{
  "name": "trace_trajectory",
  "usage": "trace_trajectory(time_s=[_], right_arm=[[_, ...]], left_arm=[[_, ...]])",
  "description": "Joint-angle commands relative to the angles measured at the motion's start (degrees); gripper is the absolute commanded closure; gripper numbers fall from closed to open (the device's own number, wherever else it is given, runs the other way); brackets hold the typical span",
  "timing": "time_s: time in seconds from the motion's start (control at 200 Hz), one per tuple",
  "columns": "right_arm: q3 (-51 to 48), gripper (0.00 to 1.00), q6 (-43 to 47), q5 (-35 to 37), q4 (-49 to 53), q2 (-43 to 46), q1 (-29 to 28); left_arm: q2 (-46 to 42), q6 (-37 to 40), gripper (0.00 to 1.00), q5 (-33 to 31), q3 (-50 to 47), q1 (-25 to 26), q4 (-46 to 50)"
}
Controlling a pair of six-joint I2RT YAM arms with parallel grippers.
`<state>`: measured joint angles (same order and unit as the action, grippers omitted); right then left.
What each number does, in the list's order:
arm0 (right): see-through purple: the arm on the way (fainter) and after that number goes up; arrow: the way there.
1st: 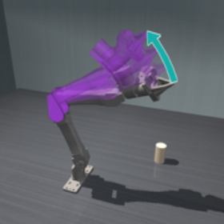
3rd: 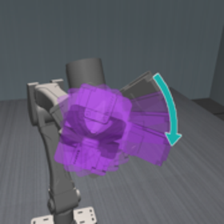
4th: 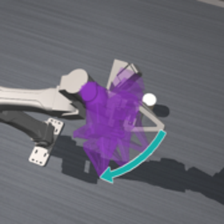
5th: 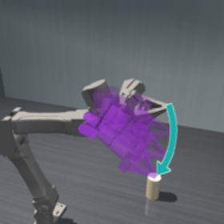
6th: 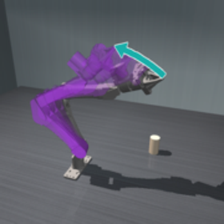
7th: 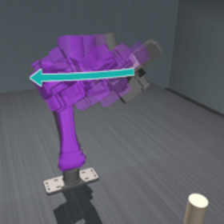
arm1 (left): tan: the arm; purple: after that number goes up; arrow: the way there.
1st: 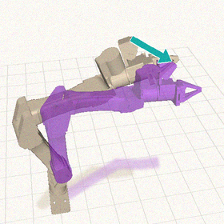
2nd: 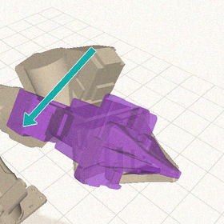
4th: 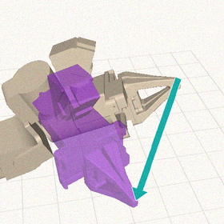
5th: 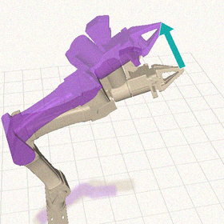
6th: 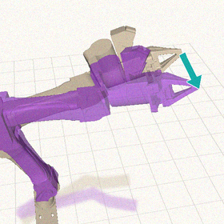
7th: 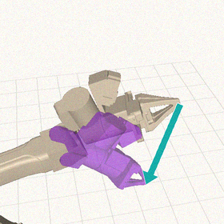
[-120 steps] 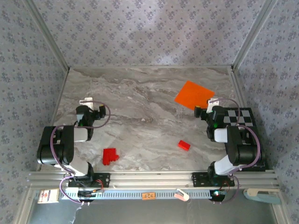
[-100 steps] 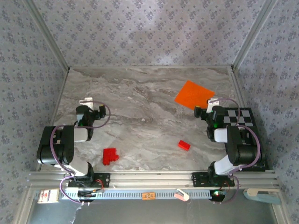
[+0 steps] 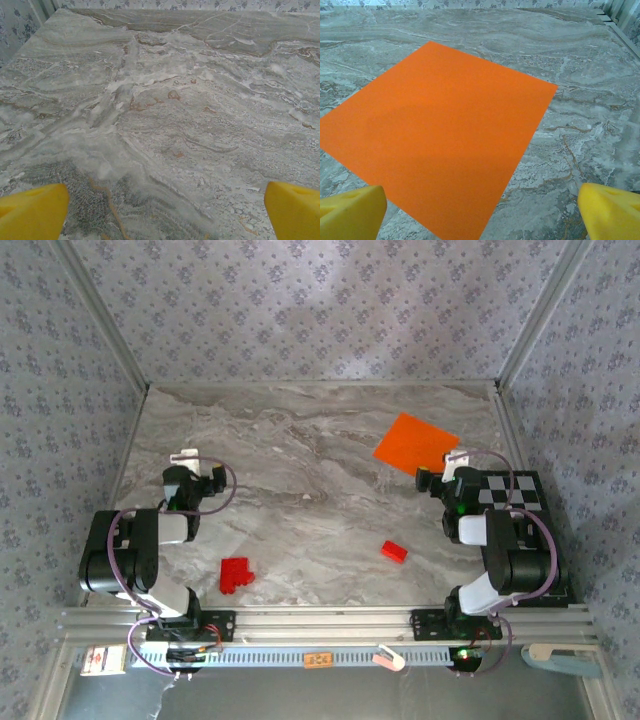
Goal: Fold a paper plane with a square sheet of paper (pick it up from the middle)
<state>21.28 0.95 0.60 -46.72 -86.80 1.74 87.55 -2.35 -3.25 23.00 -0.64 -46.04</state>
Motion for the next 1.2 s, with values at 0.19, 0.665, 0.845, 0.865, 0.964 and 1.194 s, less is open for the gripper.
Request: trace_trajectory(time_s=[0.19,0.665,0.845,0.865,0.964,1.194], right_arm=[[1.3,0.0,0.7,-0.6,0.4,-0.5,0.6],[13.0,0.0,-6.3,6.9,29.4,16.8,-1.7],[30.7,0.0,-20.2,8.1,55.4,14.6,-2.0],[32.6,0.0,-20.4,6.8,57.1,14.0,-2.0],[38.4,0.0,-25.1,5.1,62.8,9.5,-2.4],[51.2,0.0,-28.7,-5.0,70.4,-6.1,-1.8]], left_arm=[[0.5,0.7,0.0,0.3,1.0,-0.3,0.1],[-14.2,-2.6,0.0,-4.2,6.5,0.7,18.6],[-20.9,-15.4,0.0,-1.2,16.7,0.8,36.6],[-21.2,-16.6,0.0,-0.4,18.2,0.8,38.6],[-22.0,-23.2,0.0,1.5,24.2,0.8,47.4],[-20.9,-28.1,0.0,10.0,28.7,0.8,53.2]])
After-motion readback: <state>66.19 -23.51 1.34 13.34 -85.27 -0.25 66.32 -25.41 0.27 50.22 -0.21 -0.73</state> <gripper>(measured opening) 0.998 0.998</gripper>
